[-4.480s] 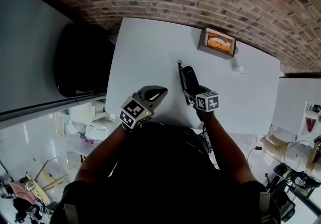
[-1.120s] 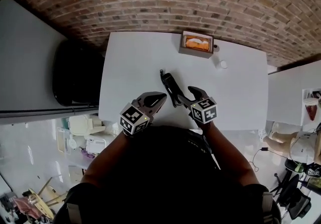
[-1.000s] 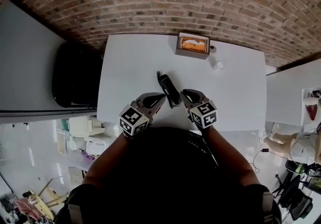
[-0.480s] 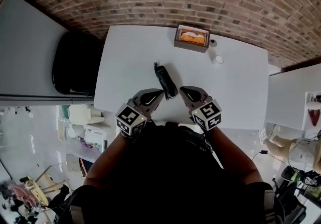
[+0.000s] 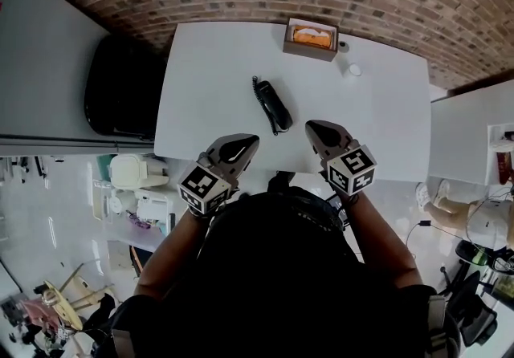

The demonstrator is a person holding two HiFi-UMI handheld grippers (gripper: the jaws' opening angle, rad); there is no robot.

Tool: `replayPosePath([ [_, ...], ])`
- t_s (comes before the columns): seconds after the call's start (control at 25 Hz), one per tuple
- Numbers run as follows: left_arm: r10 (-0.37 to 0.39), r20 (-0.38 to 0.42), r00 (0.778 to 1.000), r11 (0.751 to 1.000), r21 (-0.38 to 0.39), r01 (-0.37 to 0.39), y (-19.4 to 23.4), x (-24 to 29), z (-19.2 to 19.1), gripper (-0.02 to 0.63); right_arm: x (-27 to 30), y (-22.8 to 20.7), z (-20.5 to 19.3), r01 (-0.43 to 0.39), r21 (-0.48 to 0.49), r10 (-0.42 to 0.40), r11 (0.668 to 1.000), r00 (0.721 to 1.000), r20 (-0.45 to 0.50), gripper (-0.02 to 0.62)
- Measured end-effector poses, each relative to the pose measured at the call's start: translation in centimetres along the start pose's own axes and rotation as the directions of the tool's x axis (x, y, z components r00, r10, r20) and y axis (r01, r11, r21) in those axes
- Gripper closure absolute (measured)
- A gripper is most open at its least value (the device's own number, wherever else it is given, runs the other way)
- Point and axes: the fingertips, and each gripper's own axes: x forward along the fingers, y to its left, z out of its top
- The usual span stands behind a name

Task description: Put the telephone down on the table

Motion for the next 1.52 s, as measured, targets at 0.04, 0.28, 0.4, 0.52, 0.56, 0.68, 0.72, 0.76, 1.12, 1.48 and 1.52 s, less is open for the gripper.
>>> replayPosePath([
  [0.04,-0.008,-0.006,1.000,1.000,0.006,0.008,-0.3,-0.8,-0.3,0.598,-0.1,0.7,-0.2,0.007,0.001,-0.007,1.000,1.000,0.001,0.578],
  [0.28,-0.053,-0.003,0.999,0.998,0.038,0.053,-3.3,-6.5,-1.6,0.598,-1.8,6.8,-0.9,0.051,-0.008,-0.050,0.999,0.998,0.038,0.580],
  [0.4,-0.074,0.012,0.997,0.996,0.047,0.074,-5.0,-9.5,-2.1,0.598,-2.6,9.9,-2.2,0.069,-0.018,-0.068,0.997,0.997,0.035,0.580],
  [0.52,-0.100,0.017,0.995,0.994,0.038,0.100,-7.1,-12.2,-3.2,0.598,-3.9,13.1,-3.6,0.089,-0.015,-0.089,0.996,0.996,0.031,0.578],
  [0.56,-0.111,0.015,0.994,0.993,0.037,0.110,-7.8,-13.1,-3.6,0.598,-4.3,14.1,-4.0,0.095,-0.012,-0.095,0.995,0.995,0.030,0.580],
  [0.68,-0.133,0.011,0.991,0.991,0.029,0.133,-9.4,-15.4,-4.9,0.598,-5.4,17.0,-5.6,0.108,-0.004,-0.108,0.994,0.994,0.022,0.579],
  [0.72,-0.138,0.011,0.990,0.990,0.024,0.138,-9.8,-15.9,-5.2,0.598,-5.8,17.8,-6.0,0.112,0.000,-0.112,0.994,0.994,0.019,0.578],
  [0.76,-0.144,0.013,0.989,0.989,0.018,0.144,-10.2,-16.3,-5.4,0.598,-6.3,18.4,-6.4,0.118,0.004,-0.118,0.993,0.993,0.016,0.579],
  [1.12,-0.186,0.047,0.981,0.982,0.042,0.184,-16.3,-16.4,-5.1,0.598,-12.6,20.5,-7.6,0.150,-0.006,-0.150,0.989,0.988,0.034,0.580],
  [1.48,-0.156,0.080,0.984,0.988,0.003,0.157,-26.8,-14.3,-6.0,0.598,-20.2,22.3,-11.3,0.078,-0.016,-0.077,0.997,0.995,0.066,0.580],
  [1.52,-0.161,0.084,0.983,0.987,0.006,0.162,-28.2,-14.0,-6.2,0.598,-21.3,22.6,-11.6,0.068,-0.019,-0.067,0.998,0.995,0.078,0.580],
])
